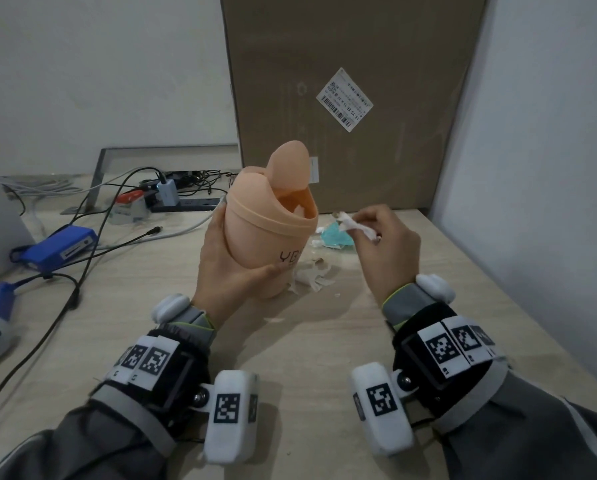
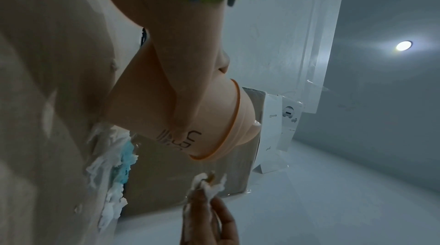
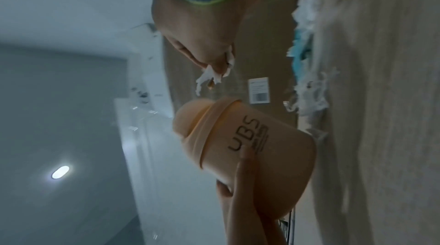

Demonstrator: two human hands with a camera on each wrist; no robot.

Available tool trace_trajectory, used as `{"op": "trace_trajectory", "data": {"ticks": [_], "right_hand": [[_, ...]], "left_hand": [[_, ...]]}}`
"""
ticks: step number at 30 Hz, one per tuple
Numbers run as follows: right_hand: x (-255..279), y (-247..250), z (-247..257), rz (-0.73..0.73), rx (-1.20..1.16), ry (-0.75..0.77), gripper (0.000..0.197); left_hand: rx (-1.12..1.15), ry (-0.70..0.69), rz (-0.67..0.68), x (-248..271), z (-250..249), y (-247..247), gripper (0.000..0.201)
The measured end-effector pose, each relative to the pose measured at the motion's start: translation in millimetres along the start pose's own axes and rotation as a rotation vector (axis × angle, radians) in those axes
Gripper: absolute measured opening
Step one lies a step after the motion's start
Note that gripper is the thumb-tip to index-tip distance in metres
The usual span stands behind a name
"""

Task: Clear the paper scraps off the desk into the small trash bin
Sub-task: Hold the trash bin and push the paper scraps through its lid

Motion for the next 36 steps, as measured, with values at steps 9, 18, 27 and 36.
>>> {"op": "trace_trajectory", "data": {"ticks": [9,18,27,36], "right_hand": [[5,4,33,-0.062,-0.174,0.231,0.01],[9,-32,25,0.403,-0.237,0.051,0.026],[10,-17,36,0.237,-0.21,0.199,0.049],[14,-28,28,0.397,-0.226,0.131,0.066]], "left_hand": [[-0.075,-0.154,0.187,8,-26,-21,0.124],[-0.062,-0.146,0.222,10,-27,-25,0.125],[-0.041,-0.126,0.201,8,-23,-22,0.128],[-0.047,-0.129,0.195,8,-21,-22,0.124]]}}
Point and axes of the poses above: each hand's wrist, its own x-axis away from the middle knuckle, its own y-axis out of the back of the hand, z = x × y, the point moved 8 cm from there along -x, towards the middle knuckle, and after that the axes turned 4 degrees about z, right-handed, at the moved point
